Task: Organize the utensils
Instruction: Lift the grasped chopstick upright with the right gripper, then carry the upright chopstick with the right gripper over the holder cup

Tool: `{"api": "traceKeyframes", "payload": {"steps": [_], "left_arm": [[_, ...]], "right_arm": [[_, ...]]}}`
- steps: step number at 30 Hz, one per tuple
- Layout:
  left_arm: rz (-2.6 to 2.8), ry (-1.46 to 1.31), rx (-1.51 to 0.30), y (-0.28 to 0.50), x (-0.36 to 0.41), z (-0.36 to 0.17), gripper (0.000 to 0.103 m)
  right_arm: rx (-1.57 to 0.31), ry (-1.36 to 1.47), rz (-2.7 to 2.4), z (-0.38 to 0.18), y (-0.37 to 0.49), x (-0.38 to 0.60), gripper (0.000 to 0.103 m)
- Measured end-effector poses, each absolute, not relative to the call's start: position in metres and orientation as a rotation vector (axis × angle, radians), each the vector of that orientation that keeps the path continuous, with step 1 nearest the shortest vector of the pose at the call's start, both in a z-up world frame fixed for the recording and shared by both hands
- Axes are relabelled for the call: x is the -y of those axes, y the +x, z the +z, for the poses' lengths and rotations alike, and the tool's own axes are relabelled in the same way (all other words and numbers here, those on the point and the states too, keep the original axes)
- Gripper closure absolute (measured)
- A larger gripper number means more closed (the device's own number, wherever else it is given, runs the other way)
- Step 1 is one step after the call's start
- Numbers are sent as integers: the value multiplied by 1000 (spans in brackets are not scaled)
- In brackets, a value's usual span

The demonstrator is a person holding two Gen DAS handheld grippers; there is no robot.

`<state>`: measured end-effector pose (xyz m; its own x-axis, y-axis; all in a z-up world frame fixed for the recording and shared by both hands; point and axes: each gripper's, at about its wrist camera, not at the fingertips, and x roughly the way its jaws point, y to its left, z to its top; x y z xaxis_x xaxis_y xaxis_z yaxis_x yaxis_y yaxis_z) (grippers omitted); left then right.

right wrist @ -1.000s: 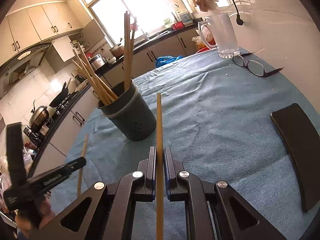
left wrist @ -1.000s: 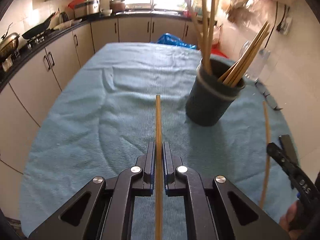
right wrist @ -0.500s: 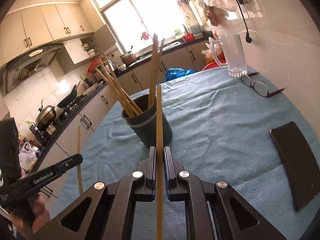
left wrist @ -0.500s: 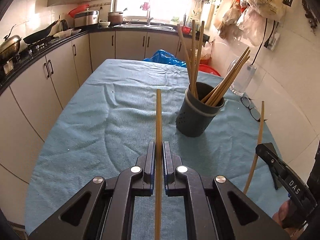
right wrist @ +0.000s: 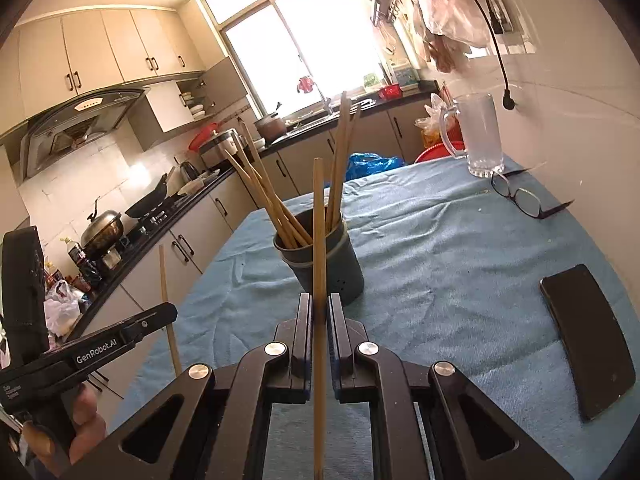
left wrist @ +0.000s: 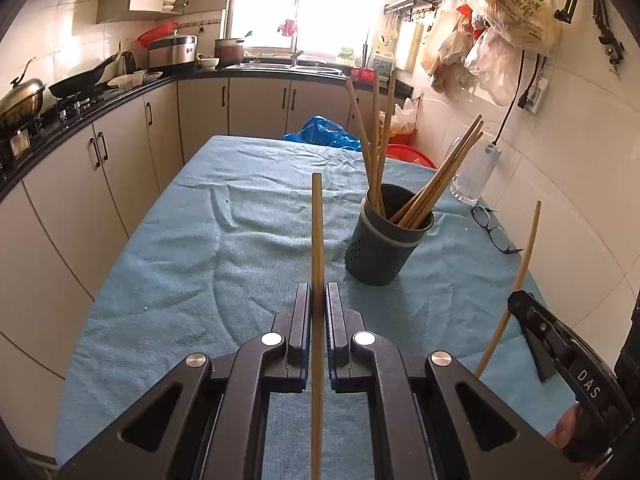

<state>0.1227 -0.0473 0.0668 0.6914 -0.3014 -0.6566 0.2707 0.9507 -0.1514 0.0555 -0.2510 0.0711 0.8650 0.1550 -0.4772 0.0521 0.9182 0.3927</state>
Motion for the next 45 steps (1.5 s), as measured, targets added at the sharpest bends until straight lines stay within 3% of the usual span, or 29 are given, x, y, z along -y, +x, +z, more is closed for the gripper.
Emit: {"api": "traceKeyframes", "payload": {"steps": [45], "left_arm": [[-321, -22, -653, 92, 46, 91, 97]], "right_arm": [[-475, 396, 62, 92, 35, 244, 95]]}}
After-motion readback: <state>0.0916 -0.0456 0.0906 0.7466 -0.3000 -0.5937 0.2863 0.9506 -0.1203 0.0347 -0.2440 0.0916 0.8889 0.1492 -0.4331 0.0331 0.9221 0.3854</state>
